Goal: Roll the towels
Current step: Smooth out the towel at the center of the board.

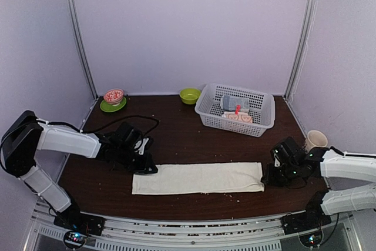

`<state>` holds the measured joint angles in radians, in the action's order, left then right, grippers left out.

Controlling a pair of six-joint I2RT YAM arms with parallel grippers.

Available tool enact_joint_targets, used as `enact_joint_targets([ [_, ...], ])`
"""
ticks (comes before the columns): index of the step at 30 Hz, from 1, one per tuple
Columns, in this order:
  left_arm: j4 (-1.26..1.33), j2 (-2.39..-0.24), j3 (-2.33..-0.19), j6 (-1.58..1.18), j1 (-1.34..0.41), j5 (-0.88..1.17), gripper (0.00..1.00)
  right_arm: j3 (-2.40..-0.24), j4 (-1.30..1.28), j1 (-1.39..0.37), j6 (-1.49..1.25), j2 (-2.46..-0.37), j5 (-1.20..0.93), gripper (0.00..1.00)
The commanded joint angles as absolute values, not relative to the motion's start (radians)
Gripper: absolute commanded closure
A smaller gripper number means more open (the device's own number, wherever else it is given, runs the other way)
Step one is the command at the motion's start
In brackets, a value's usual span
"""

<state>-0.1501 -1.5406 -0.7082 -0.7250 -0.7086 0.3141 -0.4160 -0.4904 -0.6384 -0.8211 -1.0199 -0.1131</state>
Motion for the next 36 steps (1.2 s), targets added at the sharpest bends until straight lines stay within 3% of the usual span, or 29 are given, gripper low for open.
enact_joint_targets([
  [1,-0.114,-1.562,-0.693,-0.730,-0.711,0.317,0.92,-0.417,-0.538,-0.645,-0.810,-1.036,-0.132,0.78],
  [8,-0.115,-1.569,-0.680,-0.737,-0.711,0.310,0.93,-0.461,-0.639,-0.687,-0.730,-1.125,-0.139,0.79],
  [12,-0.126,-1.572,-0.678,-0.733,-0.710,0.302,0.94,-0.502,-0.704,-0.717,-0.724,-1.155,-0.127,1.00],
  [18,-0.158,-1.575,-0.640,-0.747,-0.711,0.246,1.00,-0.537,-0.748,-0.727,-0.732,-1.169,-0.099,1.00],
  [26,-0.236,-1.525,-0.546,-0.831,-0.676,0.126,1.00,-0.714,-0.628,-0.728,-0.664,-1.411,-0.107,1.00],
  [36,-0.283,-1.413,-0.465,-0.915,-0.636,0.030,1.00,-0.896,-0.708,-0.650,-0.501,-1.566,-0.031,1.00],
])
